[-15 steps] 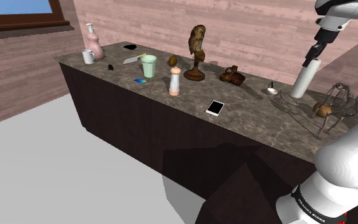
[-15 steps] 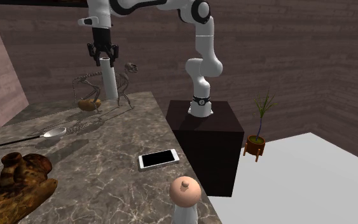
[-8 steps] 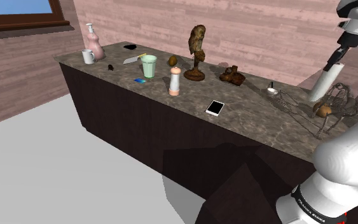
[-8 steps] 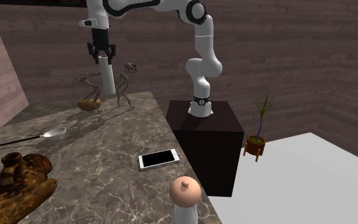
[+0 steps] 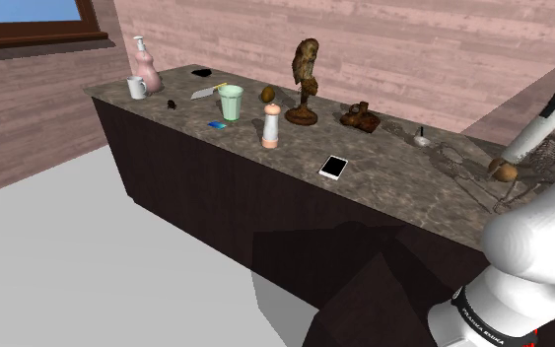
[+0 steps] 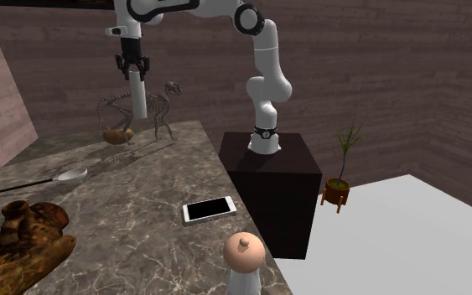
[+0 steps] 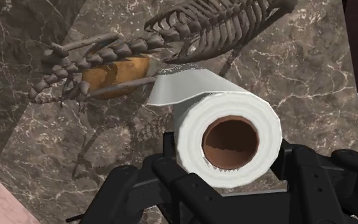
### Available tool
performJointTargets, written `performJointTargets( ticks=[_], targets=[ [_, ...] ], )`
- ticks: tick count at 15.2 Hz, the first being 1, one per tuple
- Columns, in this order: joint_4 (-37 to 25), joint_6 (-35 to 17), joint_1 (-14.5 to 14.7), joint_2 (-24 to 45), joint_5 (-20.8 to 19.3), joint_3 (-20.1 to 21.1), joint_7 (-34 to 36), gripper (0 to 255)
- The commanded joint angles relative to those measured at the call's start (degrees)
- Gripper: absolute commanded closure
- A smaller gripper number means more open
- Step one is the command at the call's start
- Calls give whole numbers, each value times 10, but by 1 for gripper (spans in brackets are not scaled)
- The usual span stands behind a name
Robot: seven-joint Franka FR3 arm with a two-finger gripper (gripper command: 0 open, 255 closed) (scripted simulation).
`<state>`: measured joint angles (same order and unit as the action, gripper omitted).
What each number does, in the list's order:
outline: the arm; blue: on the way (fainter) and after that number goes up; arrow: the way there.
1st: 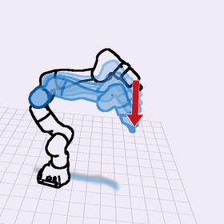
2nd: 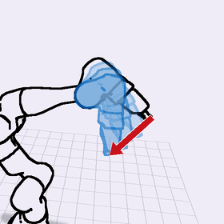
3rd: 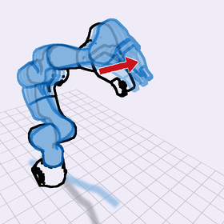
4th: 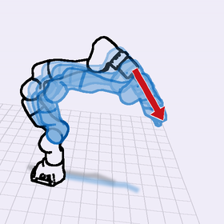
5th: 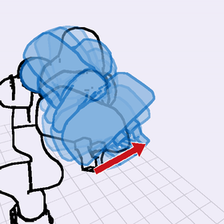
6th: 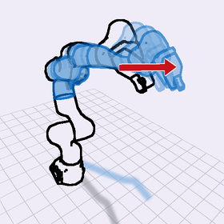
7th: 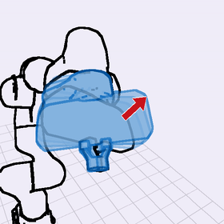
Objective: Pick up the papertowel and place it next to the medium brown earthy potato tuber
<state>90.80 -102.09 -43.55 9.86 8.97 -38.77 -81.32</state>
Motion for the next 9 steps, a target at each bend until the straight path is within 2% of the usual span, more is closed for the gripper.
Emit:
performJointTargets(
  ticks=[1,6,7,9],
  targets=[
    [-22,8,-24,22,17,-9,-33,255],
    [-99,39,-97,89,67,-23,-111,255],
    [-107,42,-105,96,71,-23,-117,255],
    [-89,26,-101,93,70,-22,-118,255]
  ],
)
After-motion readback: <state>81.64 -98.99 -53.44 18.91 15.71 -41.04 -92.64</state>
